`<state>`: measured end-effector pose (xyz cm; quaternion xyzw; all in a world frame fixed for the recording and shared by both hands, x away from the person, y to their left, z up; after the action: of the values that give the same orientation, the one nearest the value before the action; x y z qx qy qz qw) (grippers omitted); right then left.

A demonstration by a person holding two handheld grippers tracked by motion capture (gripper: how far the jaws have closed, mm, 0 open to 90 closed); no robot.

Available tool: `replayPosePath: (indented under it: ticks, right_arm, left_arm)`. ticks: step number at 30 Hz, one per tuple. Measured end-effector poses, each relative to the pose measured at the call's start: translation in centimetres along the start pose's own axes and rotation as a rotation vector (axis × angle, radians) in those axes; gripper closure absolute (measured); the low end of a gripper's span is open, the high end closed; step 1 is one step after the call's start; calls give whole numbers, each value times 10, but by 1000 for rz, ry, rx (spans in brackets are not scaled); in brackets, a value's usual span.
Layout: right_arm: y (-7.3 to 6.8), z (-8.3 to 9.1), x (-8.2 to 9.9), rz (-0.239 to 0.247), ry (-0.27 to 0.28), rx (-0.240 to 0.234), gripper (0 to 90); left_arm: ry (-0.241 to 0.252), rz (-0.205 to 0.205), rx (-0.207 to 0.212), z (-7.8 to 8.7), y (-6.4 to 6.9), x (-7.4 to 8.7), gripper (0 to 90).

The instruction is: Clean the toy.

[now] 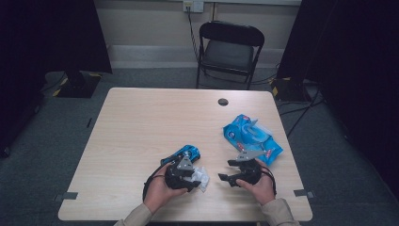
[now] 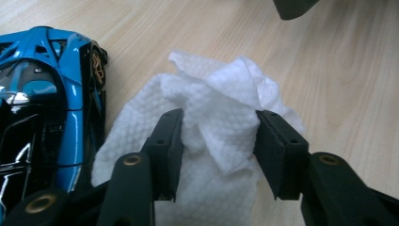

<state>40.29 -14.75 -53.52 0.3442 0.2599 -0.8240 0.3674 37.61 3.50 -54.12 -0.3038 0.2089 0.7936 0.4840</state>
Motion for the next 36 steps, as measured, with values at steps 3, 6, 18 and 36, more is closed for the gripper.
replayPosePath:
  ticks: [3,6,18,36]
  right_arm:
    - [-1,-1,0,5,-3,-2,256]
    - [-1,-3,0,8,-6,4,235]
    - [0,-7,-1,9,-29,8,205]
    - [-17,-43,-43,87,-42,-20,187]
  left_arm:
    - [-8,-19,-25,0,0,1,615]
    - [11,-9,-59,1,0,2,709]
    - [-18,55,2,14,1,2,858]
    - [71,192,-92,92,-27,26,860]
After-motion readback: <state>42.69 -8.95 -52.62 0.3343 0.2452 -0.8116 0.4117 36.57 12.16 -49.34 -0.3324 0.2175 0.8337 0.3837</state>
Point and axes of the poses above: each handheld gripper's, and its own axes: z roughly backward along the jaws, x roughly out of its underside, y roughly to its right, the point moved 7 cm from there along -z, roughly forward along the jaws, and after that the axes turned 3 degrees about -z, right-handed, at the moved point
